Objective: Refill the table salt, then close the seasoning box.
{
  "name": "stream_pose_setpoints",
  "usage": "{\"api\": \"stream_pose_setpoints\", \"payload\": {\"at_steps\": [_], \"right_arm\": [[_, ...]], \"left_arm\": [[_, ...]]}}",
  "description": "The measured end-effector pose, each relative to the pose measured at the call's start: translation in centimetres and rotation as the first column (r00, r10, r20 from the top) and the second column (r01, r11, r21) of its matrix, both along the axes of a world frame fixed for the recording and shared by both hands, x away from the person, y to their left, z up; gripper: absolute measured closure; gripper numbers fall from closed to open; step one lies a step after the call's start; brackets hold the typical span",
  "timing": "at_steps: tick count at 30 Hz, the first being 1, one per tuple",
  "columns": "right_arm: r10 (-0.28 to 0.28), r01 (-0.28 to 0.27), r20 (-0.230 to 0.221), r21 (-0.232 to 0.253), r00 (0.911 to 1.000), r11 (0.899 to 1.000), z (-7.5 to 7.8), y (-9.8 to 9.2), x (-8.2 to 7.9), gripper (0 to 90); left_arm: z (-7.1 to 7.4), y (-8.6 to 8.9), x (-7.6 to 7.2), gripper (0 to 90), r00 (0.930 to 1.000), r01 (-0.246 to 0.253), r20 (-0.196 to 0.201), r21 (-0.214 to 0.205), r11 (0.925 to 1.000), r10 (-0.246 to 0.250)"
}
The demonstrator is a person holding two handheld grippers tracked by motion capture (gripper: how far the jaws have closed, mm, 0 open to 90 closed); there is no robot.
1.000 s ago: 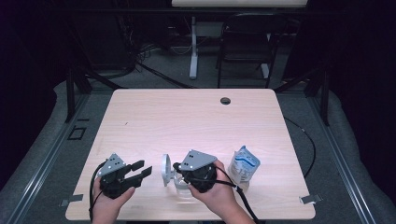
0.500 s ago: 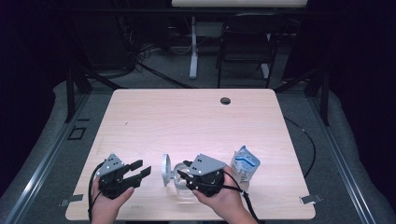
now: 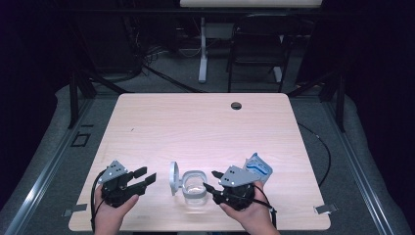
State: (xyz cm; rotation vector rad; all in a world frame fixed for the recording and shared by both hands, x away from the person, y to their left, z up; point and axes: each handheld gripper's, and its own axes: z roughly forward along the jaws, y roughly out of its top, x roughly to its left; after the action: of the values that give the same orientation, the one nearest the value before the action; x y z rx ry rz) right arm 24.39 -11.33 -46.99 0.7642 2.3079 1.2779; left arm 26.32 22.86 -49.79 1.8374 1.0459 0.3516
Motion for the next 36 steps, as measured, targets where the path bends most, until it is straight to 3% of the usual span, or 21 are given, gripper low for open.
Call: {"api": "stream_pose_setpoints", "payload": {"at_steps": [12,18,24,36], "right_arm": [[-0.04,0.04,-0.015,0.02,0.9991,0.999,-0.5,-3.5,-1.2,53.1],[-0.075,0.077,-0.029,0.057,0.9968,0.995,-0.6,-5.4,-1.3,53.2],[-0.092,0.094,-0.05,0.056,0.9946,0.994,-0.9,-6.6,-1.6,52.6],[-0.079,0.082,-0.056,0.068,0.9953,0.994,-0.6,-8.5,-2.6,52.8]], "left_arm": [[0.0,0.3,0.2,52.4,1.0,-0.006,-0.001,0.004,1.0,0.006],[-0.3,0.5,0.4,52.3,0.9999,-0.017,0.0,0.011,0.9998,0.017],[-0.2,0.6,0.4,52.0,0.9996,-0.029,0.006,0.016,0.9994,0.029],[-0.2,0.4,0.2,51.3,0.9992,-0.035,0.022,0.044,0.9984,0.034]]}}
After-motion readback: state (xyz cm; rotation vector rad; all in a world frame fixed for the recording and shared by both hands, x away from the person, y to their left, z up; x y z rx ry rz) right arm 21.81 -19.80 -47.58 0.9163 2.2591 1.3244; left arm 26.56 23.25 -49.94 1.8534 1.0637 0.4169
